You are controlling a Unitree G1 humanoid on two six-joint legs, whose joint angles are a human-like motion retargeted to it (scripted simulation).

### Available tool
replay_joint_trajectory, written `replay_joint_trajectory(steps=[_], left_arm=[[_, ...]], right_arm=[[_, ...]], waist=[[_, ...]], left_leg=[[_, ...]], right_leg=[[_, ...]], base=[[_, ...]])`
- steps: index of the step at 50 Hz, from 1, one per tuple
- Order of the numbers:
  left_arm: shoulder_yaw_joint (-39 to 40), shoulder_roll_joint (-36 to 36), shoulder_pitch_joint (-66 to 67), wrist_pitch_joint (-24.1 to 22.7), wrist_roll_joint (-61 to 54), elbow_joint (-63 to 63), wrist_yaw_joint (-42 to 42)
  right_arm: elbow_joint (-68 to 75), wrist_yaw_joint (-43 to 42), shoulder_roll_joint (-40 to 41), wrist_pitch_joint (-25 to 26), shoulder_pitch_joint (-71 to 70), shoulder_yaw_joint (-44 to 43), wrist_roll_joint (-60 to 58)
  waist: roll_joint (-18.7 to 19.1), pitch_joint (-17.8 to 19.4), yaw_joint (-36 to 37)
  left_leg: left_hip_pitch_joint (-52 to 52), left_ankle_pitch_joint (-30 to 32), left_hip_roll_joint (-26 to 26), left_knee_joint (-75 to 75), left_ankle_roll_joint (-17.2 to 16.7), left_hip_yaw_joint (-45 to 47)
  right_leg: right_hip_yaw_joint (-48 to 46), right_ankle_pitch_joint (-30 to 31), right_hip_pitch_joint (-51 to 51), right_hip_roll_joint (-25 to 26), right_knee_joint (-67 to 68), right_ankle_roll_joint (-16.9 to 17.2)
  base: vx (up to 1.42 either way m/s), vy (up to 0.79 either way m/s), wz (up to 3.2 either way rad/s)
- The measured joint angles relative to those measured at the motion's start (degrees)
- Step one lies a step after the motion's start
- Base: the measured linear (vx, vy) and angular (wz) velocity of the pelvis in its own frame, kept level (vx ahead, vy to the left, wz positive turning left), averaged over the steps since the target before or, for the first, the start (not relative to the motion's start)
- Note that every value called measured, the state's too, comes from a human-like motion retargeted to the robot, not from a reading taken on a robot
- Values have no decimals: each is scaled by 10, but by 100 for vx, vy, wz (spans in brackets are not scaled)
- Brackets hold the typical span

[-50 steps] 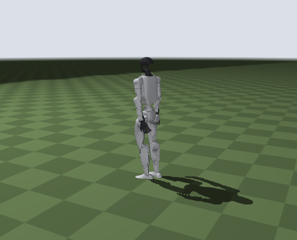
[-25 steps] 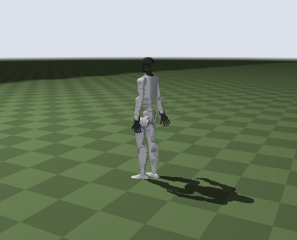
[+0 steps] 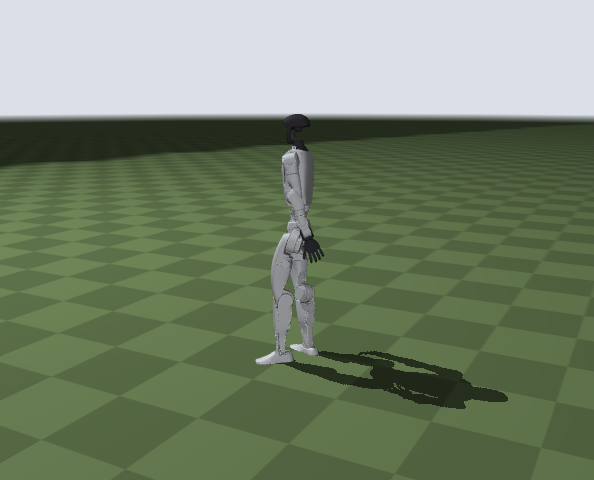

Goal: In place motions

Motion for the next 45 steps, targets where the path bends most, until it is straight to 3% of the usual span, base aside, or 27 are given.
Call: replay_joint_trajectory(steps=[12, 17, 22, 28, 32, 34, 37, 40, 42, 45], left_arm=[[-48, 15, -22, 8, 62, -39, 9], [-20, 22, -13, 6, 48, -35, -15], [22, 14, -13, 2, -11, -30, -18], [20, 10, -31, 0, -34, -42, 6], [-14, 27, -47, 9, 4, -56, 37], [-32, 41, -56, 6, 26, -62, 43], [-39, 58, -73, -1, 38, -63, 44], [-20, 70, -93, 0, 23, -54, 39], [0, 76, -104, -1, 5, -48, 33], [23, 81, -118, -1, -26, -45, 25]], right_arm=[[53, -5, 16, 2, 19, 27, -40], [87, -6, 14, 9, 34, 29, -49], [101, -4, 7, 15, 45, 25, -53], [86, -5, -2, 17, 42, 23, -54], [59, -6, 4, 14, 31, 28, -35], [40, 0, 11, 10, 27, 29, -24], [2, 13, 25, 3, 24, 33, -14], [-43, 22, 35, -3, 26, 51, -22], [-72, 22, 35, -11, 26, 69, -48], [-108, 20, 29, -26, 25, 93, -101]], waist=[[-19, -32, -17], [-25, -42, -5], [-39, -46, 6], [-23, -24, 17], [5, -1, 59], [16, 3, 34], [23, 7, -34], [20, 12, -53], [13, 14, -60], [-3, 16, -67]], left_leg=[[-20, 7, 38, -40, -3, 140], [-10, 34, 31, -23, -12, 96], [9, -16, 21, 9, -7, 86], [58, -52, 17, 2, 5, 89], [107, -61, 18, -41, 26, 135], [110, -68, 32, -36, 19, 109], [100, -81, 49, -17, 6, 38], [103, -82, 44, -24, 8, 18], [106, -85, 39, -28, 9, 12], [113, -92, 22, -33, 9, 10]], right_leg=[[-53, -24, 23, -24, 8, 35], [-51, -41, 41, -26, 25, 49], [-43, -47, 60, -48, 57, 64], [-18, 13, 75, -64, 135, 53], [60, 71, 35, -69, 255, 14], [50, 75, 17, -69, 313, -3], [33, 64, -16, -67, 365, 19], [111, 44, -89, -33, 385, 60], [121, 40, -117, -21, 351, 62], [103, 45, -141, -13, 261, 40]], base=[[21, 6, 49], [39, 9, -9], [51, 18, -12], [42, 17, -23], [41, 21, -96], [21, 9, 110], [26, 5, 187], [25, -2, 73], [22, -6, 44], [25, -9, 37]])
